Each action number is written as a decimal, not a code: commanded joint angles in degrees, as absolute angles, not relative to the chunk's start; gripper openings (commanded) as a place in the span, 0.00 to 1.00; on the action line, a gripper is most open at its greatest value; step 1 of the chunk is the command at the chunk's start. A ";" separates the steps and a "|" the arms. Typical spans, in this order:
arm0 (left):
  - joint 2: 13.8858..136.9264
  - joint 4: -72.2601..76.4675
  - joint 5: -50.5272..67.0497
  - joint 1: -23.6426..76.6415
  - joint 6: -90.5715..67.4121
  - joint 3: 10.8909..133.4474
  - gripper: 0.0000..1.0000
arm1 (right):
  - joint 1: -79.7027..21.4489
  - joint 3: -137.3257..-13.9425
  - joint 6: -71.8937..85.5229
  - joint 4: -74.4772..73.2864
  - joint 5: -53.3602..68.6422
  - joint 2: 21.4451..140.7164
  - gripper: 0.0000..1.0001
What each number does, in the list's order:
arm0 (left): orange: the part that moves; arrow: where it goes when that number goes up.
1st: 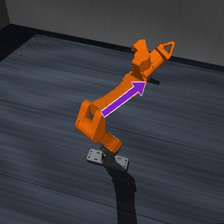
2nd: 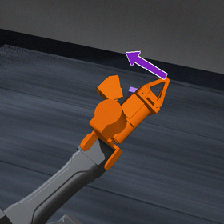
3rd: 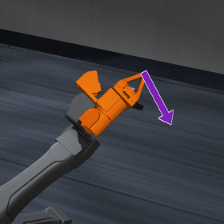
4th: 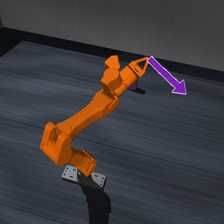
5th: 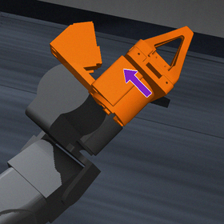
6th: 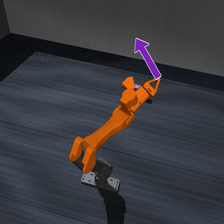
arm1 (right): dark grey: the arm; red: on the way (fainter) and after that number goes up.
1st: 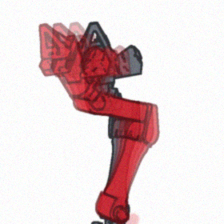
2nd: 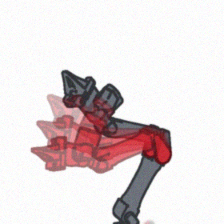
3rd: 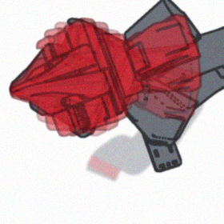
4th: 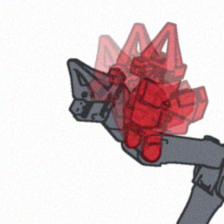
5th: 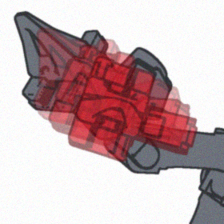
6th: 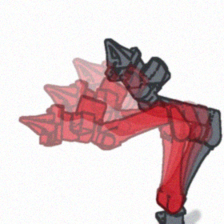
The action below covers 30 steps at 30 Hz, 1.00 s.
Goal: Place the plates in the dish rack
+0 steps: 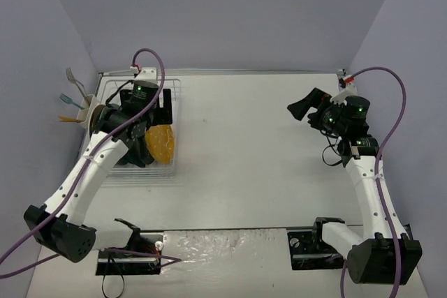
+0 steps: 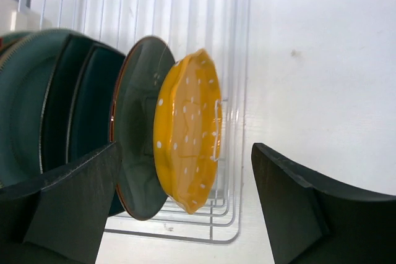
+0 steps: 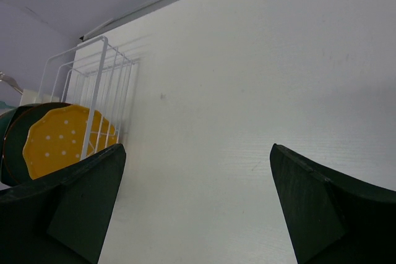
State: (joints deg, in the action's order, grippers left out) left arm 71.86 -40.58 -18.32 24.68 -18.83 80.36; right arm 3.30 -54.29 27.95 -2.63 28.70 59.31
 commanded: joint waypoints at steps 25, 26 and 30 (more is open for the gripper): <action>20.83 -63.02 -29.22 24.92 -17.23 78.79 0.97 | -9.76 -70.36 6.15 -13.23 -1.71 37.84 1.00; 20.16 -64.46 -29.33 25.01 -18.37 78.72 0.97 | -10.65 -69.98 6.09 -13.85 -2.60 37.21 1.00; 18.25 -69.51 -27.98 25.14 -21.27 78.40 0.97 | -13.36 -68.05 6.42 -16.38 -3.95 34.21 1.00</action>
State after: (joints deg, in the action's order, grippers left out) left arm 17.84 -64.92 -27.47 24.77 -17.48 78.06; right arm -11.47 -69.34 7.59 -16.66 0.95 35.63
